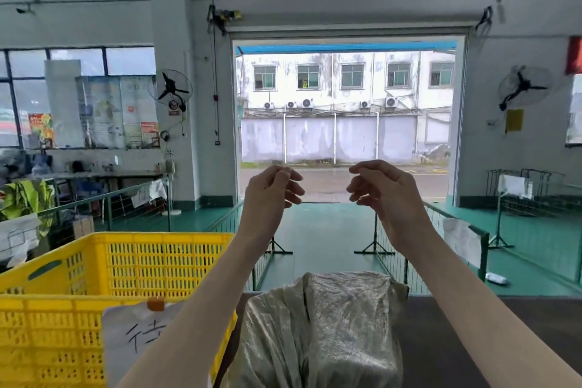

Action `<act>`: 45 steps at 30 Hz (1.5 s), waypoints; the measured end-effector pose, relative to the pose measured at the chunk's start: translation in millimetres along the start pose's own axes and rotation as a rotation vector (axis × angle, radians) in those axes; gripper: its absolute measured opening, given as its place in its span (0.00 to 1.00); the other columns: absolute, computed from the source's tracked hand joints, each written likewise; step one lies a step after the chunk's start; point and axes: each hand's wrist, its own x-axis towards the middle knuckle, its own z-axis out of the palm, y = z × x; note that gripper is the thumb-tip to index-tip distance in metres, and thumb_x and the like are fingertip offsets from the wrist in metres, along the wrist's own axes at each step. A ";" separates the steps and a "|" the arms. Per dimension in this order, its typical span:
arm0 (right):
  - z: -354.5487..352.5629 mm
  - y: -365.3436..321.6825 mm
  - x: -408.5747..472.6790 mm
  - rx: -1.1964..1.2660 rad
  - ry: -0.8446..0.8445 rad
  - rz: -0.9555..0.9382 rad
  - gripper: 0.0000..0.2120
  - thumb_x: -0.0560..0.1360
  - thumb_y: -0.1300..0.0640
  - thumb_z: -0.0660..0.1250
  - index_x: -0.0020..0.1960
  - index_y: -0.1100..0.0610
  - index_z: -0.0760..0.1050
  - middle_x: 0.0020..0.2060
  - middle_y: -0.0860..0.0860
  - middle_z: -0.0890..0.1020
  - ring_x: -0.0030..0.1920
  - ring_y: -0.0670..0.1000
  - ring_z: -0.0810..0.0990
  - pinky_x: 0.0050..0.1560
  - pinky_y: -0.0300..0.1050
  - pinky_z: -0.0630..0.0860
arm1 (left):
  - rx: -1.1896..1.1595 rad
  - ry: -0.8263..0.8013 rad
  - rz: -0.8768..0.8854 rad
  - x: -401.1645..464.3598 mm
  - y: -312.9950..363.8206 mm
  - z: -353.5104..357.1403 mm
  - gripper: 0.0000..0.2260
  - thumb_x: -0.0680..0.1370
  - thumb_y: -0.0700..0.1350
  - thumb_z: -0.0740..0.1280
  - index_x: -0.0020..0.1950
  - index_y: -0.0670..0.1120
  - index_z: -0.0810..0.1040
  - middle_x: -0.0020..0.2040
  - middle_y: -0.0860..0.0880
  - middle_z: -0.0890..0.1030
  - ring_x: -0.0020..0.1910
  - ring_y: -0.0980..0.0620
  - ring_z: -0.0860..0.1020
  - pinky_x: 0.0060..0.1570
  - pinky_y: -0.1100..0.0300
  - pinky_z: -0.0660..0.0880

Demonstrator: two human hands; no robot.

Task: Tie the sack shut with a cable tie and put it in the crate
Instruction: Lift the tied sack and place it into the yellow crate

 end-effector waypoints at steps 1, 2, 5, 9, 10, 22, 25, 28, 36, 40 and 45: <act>-0.1 0.3 -0.7 0.017 -0.001 0.006 0.09 0.77 0.64 0.62 0.42 0.59 0.79 0.28 0.52 0.81 0.30 0.51 0.77 0.32 0.38 0.72 | -0.009 0.006 -0.005 -1.0 -1.8 0.2 0.14 0.81 0.39 0.57 0.39 0.44 0.78 0.31 0.50 0.79 0.26 0.59 0.75 0.32 0.67 0.71; -0.5 1.3 -2.4 0.027 -0.003 0.013 0.09 0.77 0.64 0.62 0.42 0.60 0.79 0.28 0.52 0.81 0.29 0.51 0.77 0.32 0.38 0.72 | -0.015 0.015 -0.009 -3.1 -4.5 0.3 0.15 0.81 0.40 0.57 0.39 0.44 0.78 0.30 0.50 0.79 0.26 0.59 0.75 0.31 0.68 0.71; -1.6 10.1 -6.7 -0.003 -0.014 0.031 0.10 0.78 0.63 0.61 0.41 0.59 0.79 0.29 0.52 0.81 0.30 0.51 0.77 0.34 0.39 0.72 | -0.020 0.075 0.020 -10.0 -16.9 2.4 0.14 0.81 0.41 0.58 0.39 0.45 0.77 0.32 0.50 0.79 0.29 0.58 0.75 0.32 0.70 0.71; -5.4 31.6 -10.7 -0.121 -0.030 0.063 0.11 0.77 0.63 0.61 0.41 0.57 0.80 0.31 0.51 0.82 0.33 0.50 0.79 0.38 0.41 0.72 | 0.068 0.090 0.014 -19.2 -42.6 3.3 0.05 0.81 0.42 0.60 0.49 0.46 0.76 0.45 0.47 0.79 0.41 0.56 0.75 0.37 0.71 0.70; -6.4 38.6 -13.2 -0.160 -0.039 0.075 0.10 0.77 0.63 0.62 0.41 0.56 0.80 0.32 0.51 0.82 0.34 0.49 0.79 0.39 0.41 0.72 | 0.135 0.064 0.000 -22.4 -54.8 1.8 0.04 0.81 0.43 0.61 0.53 0.48 0.75 0.49 0.47 0.78 0.44 0.55 0.75 0.39 0.69 0.70; -44.1 146.7 -44.7 -1.079 -0.608 0.096 0.25 0.73 0.48 0.68 0.69 0.45 0.66 0.67 0.49 0.70 0.66 0.52 0.68 0.66 0.53 0.67 | 0.962 -0.595 -0.370 -81.3 -170.2 -18.9 0.38 0.75 0.63 0.64 0.76 0.63 0.43 0.78 0.48 0.39 0.77 0.38 0.39 0.70 0.32 0.42; -55.3 169.4 -63.3 -1.203 -0.845 0.179 0.35 0.71 0.41 0.68 0.73 0.38 0.55 0.74 0.46 0.57 0.74 0.55 0.56 0.72 0.64 0.56 | 1.101 -0.813 -0.440 -102.9 -193.2 -27.2 0.46 0.72 0.66 0.65 0.75 0.64 0.34 0.76 0.48 0.29 0.74 0.39 0.30 0.68 0.33 0.36; -58.2 179.8 -75.9 -1.323 -0.982 0.294 0.44 0.68 0.39 0.71 0.74 0.36 0.48 0.77 0.46 0.48 0.76 0.58 0.44 0.70 0.69 0.50 | 1.249 -0.989 -0.424 -115.6 -211.8 -35.7 0.50 0.69 0.66 0.69 0.75 0.63 0.33 0.76 0.48 0.28 0.73 0.39 0.28 0.67 0.32 0.34; -59.5 188.3 -84.2 -1.679 -1.137 0.108 0.43 0.70 0.39 0.68 0.76 0.46 0.50 0.73 0.52 0.62 0.71 0.58 0.63 0.65 0.61 0.66 | 1.656 -1.137 -0.073 -123.0 -232.9 -53.7 0.42 0.77 0.44 0.68 0.78 0.58 0.39 0.80 0.44 0.48 0.76 0.38 0.53 0.72 0.37 0.52; -62.2 193.2 -90.0 -1.808 -1.180 -0.187 0.39 0.74 0.40 0.64 0.77 0.50 0.48 0.70 0.55 0.66 0.67 0.59 0.68 0.63 0.57 0.72 | 1.701 -1.064 0.124 -126.9 -233.8 -56.4 0.36 0.77 0.43 0.66 0.78 0.52 0.48 0.76 0.41 0.60 0.70 0.38 0.66 0.67 0.44 0.63; -64.8 190.0 -111.1 -1.849 -1.256 -0.407 0.43 0.75 0.60 0.65 0.76 0.43 0.38 0.75 0.59 0.56 0.71 0.64 0.62 0.63 0.61 0.71 | 1.725 -1.007 0.247 -134.6 -237.7 -56.7 0.22 0.81 0.40 0.57 0.75 0.49 0.58 0.71 0.38 0.66 0.64 0.36 0.72 0.63 0.44 0.68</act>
